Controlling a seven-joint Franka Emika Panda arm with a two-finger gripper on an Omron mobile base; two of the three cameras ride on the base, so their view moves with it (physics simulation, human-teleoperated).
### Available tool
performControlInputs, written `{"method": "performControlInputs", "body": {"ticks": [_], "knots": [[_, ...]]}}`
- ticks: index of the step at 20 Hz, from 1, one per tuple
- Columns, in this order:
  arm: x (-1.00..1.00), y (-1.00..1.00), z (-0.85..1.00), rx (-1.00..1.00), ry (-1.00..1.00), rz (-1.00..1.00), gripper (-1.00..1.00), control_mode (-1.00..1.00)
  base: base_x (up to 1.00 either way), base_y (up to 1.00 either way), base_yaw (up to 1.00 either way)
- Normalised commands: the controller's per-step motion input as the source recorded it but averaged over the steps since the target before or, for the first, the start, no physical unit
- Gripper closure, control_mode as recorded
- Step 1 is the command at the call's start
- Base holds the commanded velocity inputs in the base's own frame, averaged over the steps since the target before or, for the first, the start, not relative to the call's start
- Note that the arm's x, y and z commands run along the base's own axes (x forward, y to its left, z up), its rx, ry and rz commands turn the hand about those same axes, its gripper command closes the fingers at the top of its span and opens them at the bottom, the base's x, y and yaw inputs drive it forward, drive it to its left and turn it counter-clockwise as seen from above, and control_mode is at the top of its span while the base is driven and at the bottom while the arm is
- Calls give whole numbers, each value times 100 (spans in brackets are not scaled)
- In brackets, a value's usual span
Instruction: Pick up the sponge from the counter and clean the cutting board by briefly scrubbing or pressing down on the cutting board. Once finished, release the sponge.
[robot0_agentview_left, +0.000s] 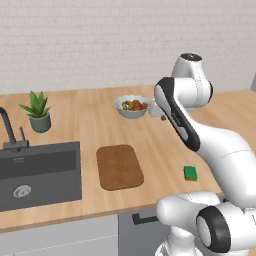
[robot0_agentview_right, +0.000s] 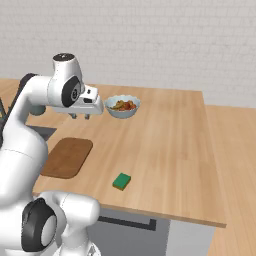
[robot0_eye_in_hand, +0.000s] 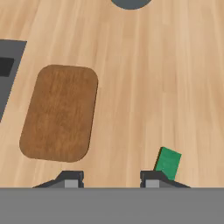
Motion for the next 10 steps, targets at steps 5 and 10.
{"method": "performControlInputs", "body": {"ticks": [5,10], "knots": [[-21,0,-11,0,0,0,-100,-100,0,0,0],[-20,-60,-97,7,13,3,-100,-100,0,0,0]]}}
